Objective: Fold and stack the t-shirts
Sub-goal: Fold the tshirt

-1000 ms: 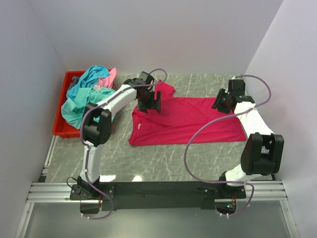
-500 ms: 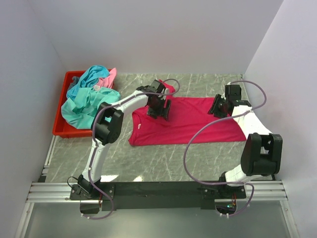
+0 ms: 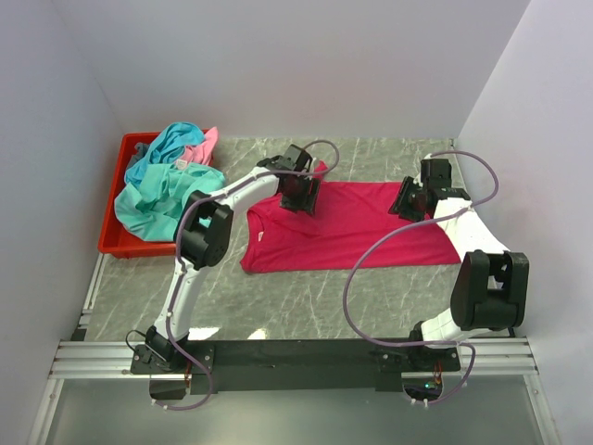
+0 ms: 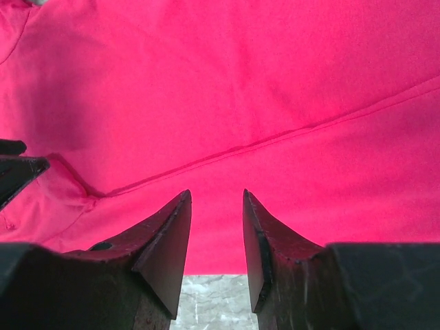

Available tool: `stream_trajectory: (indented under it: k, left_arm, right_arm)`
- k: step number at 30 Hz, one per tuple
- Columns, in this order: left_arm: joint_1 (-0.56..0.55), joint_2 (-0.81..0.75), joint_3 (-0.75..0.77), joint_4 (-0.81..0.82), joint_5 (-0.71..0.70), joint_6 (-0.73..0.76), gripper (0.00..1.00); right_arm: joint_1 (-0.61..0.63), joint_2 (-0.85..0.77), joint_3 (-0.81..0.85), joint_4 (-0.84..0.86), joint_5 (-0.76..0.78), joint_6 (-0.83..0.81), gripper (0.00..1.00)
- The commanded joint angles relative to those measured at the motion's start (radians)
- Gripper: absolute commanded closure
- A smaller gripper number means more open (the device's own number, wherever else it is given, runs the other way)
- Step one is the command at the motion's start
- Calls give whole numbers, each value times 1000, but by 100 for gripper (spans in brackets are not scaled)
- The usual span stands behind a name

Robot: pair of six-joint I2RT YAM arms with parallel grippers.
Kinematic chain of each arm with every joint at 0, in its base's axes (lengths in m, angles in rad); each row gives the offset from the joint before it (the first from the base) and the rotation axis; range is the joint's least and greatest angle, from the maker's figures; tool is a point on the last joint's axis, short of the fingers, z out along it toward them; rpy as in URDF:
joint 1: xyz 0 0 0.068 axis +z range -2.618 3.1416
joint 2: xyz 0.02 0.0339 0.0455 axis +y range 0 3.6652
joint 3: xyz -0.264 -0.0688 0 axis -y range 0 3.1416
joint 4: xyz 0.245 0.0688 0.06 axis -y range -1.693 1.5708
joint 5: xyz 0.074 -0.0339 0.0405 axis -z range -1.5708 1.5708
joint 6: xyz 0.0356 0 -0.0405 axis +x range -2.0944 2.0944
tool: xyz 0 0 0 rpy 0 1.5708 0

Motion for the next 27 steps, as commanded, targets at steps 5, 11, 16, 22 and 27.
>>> stream_trajectory:
  k: [5, 11, 16, 22, 27]
  left_arm:
    - [-8, 14, 33, -1, -18, 40, 46]
    - [-19, 10, 20, -1, -25, 59, 47]
    - [-39, 28, 37, -11, -61, 62, 48]
    - [-45, 37, 37, -24, -93, 69, 61]
    - [-47, 20, 27, -2, -102, 69, 98]
  right_arm:
    - [10, -39, -8, 23, -4, -6, 57]
    - [10, -39, -19, 26, -3, -3, 58]
    - [12, -37, -17, 23, 0, -7, 58]
    - [10, -33, -14, 24, -1, -7, 58]
    - [10, -36, -20, 28, -1, -7, 59]
